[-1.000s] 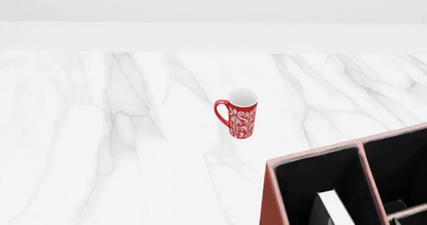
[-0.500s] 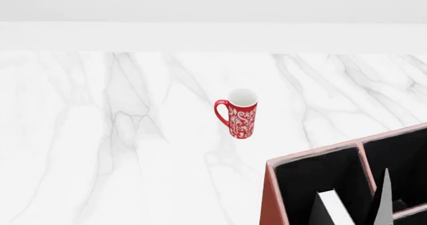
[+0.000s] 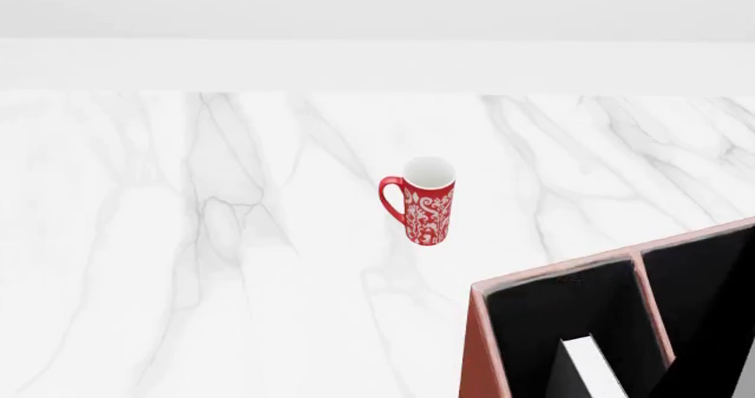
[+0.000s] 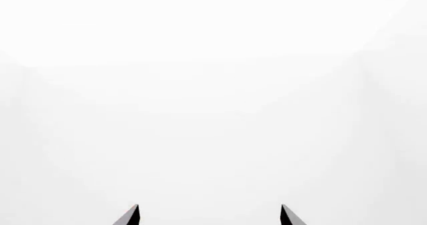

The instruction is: Pick up the book and place it in the left compartment of the caddy.

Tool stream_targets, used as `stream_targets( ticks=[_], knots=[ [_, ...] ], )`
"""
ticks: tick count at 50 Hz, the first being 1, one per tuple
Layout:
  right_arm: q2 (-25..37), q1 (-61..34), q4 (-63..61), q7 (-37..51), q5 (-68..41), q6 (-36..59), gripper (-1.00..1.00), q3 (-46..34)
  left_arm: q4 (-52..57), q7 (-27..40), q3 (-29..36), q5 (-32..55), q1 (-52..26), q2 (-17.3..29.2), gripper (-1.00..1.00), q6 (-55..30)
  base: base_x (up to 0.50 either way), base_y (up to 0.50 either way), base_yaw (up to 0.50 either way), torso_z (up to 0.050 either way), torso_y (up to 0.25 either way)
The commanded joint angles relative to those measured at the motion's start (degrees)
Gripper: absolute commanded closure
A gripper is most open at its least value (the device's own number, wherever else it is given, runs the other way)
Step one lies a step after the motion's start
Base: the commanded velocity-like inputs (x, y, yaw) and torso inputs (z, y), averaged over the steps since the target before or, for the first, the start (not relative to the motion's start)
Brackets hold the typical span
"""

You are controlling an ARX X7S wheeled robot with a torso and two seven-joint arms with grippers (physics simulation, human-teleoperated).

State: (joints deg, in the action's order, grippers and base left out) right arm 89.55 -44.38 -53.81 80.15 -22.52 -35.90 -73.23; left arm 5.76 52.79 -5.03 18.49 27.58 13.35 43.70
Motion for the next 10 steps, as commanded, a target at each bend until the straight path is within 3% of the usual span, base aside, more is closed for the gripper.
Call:
stream_targets(
  ticks=[1,10],
  knots=[
    [0.44,-3.17,-6.19,-0.05,0.89,2.43,-1.0,4.4,-0.64,-2.84,2.23,-2.14,0.23,0.62,-1.0,1.58,0.0,0.0,0.0,0.0,0.0],
    [0.44,-5.13,-6.19,-1.35,0.09,1.27,-1.0,6.48,-0.6,-2.87,2.26,-2.11,0.29,0.74,-1.0,1.7,0.0,0.0,0.0,0.0,0.0]
  ],
)
